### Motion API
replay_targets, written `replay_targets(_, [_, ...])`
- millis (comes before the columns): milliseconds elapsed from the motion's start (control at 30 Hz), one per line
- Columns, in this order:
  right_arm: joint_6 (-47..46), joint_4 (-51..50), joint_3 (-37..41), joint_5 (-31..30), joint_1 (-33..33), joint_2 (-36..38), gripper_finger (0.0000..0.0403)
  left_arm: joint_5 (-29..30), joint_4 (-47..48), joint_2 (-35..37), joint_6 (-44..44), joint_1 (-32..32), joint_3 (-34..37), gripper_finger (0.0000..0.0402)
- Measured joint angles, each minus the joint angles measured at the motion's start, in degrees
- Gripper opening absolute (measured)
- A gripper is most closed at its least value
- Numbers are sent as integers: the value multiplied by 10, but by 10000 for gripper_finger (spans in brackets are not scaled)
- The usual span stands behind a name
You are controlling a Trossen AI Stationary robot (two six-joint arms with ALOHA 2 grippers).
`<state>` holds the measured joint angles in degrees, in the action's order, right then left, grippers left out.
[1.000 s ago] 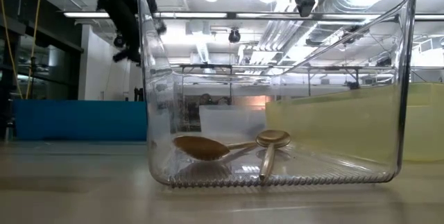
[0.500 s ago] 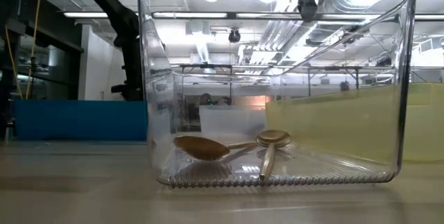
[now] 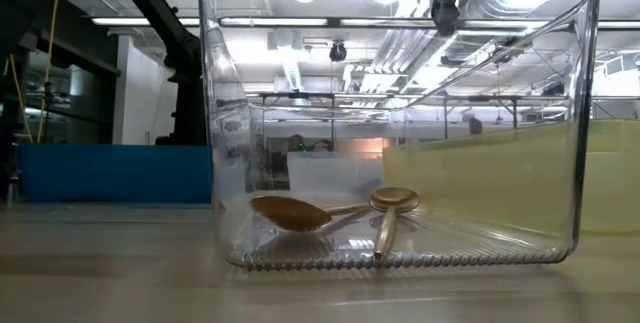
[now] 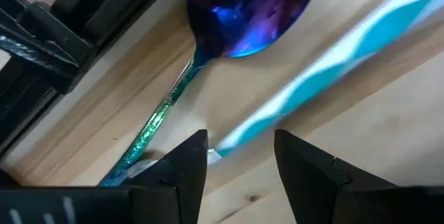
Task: Sort silverware by color (type)
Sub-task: Put the white spoon into the yellow bin
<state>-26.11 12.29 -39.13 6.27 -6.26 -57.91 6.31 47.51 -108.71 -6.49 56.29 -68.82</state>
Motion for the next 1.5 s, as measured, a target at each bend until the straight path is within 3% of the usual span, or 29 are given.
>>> replay_targets(333, [-11,0,0,0,1,0,0,18,-9,-23,-53,0,-2,156])
replay_targets(433, [-10,0,0,0,1,0,0,22,-8,-23,-58,-1,-2,123])
replay_targets(600, [-10,0,0,0,1,0,0,9,-6,-16,-60,-3,0,21])
replay_targets(733, [-9,0,0,0,1,0,0,7,-4,5,-62,-5,4,22])
replay_targets(933, [-5,0,0,1,1,0,0,-16,17,77,-57,-14,2,13])
replay_targets(1300, [-4,-2,0,2,1,0,0,-153,13,284,19,-71,1,13])
replay_targets(1500, [6,0,0,2,1,0,0,-181,-123,399,117,-177,33,13])
